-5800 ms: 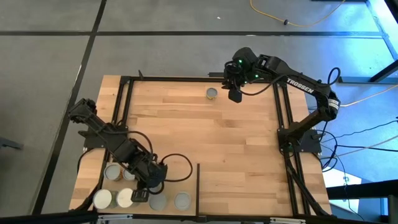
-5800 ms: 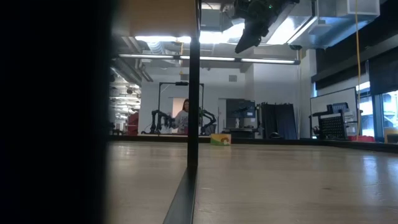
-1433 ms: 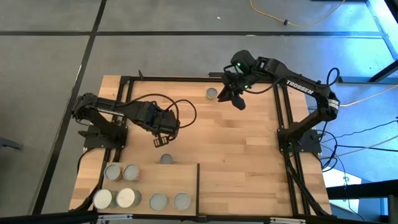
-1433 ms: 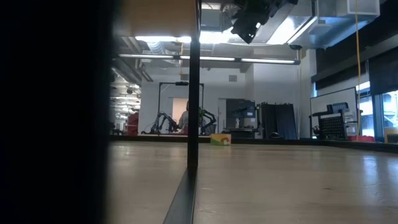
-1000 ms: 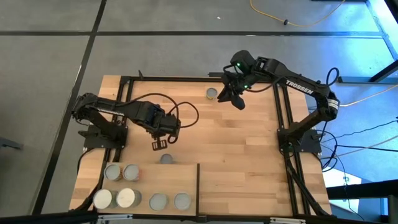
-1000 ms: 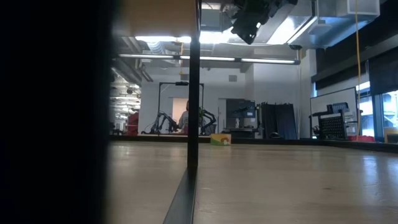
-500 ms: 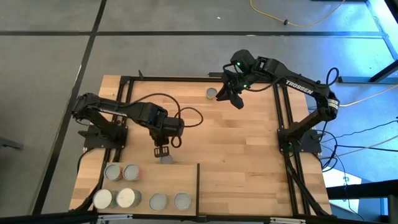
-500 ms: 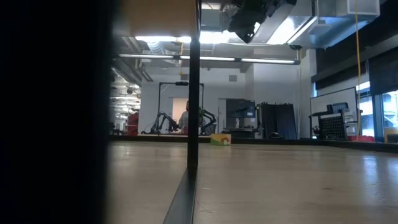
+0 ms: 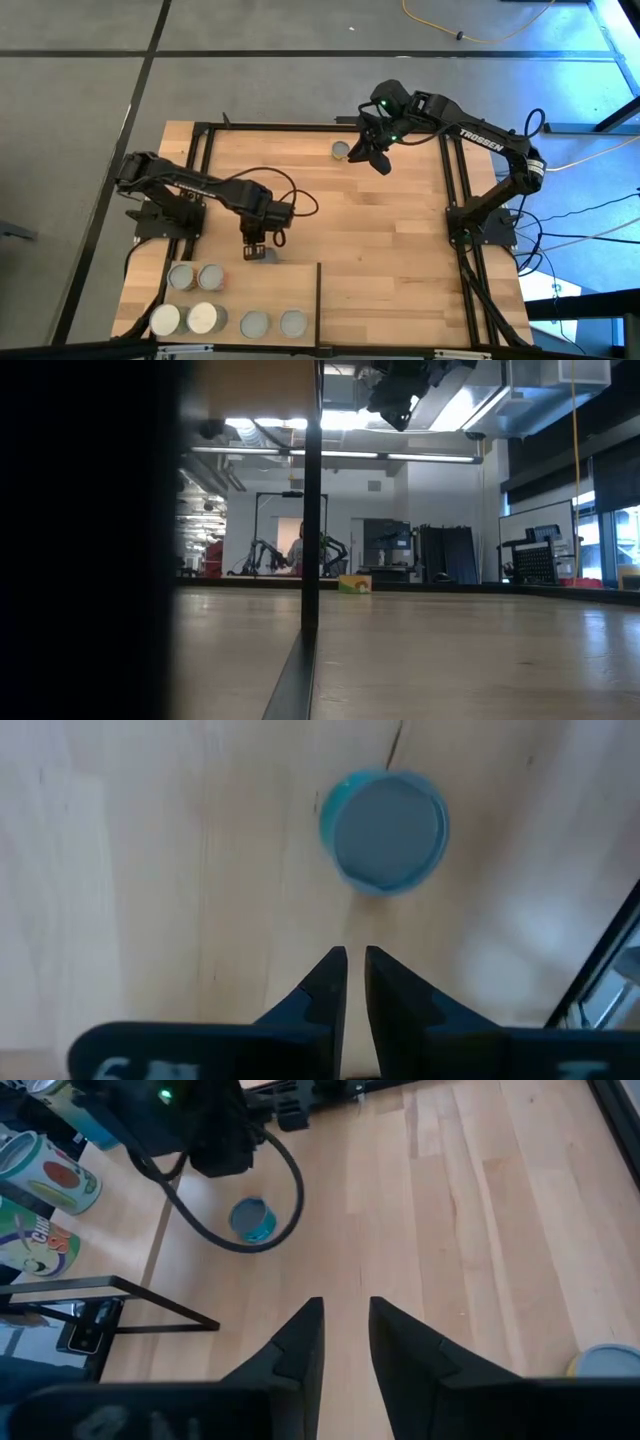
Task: Pick and place cans onto a shelf
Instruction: Put the blue tuna can on the shelf
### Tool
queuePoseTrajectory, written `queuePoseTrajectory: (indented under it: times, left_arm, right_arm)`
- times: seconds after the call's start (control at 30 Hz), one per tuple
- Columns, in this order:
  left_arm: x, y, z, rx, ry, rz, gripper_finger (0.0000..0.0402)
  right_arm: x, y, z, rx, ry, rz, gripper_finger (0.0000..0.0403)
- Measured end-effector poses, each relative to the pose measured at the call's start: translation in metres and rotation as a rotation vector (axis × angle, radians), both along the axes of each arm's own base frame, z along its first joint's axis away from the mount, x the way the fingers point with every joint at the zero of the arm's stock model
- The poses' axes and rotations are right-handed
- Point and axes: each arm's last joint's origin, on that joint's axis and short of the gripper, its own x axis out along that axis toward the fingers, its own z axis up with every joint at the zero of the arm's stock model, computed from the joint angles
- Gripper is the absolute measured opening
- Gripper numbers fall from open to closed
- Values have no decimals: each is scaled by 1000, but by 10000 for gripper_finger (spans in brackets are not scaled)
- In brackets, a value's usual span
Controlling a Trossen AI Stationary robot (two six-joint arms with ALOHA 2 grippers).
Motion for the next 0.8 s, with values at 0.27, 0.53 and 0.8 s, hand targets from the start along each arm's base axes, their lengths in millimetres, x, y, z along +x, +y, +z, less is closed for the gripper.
queuePoseTrajectory:
  times: [0.27,0.53,0.8]
  left_arm:
    - [5,12,-11,-74,-46,48,13]
    - [13,28,-11,-19,-119,120,2]
    - [15,29,-10,20,-148,109,1]
  right_arm:
    - [-1,0,-1,-36,-4,34,85]
    - [-4,2,-4,-15,39,36,85]
    - [-6,3,-6,4,75,36,85]
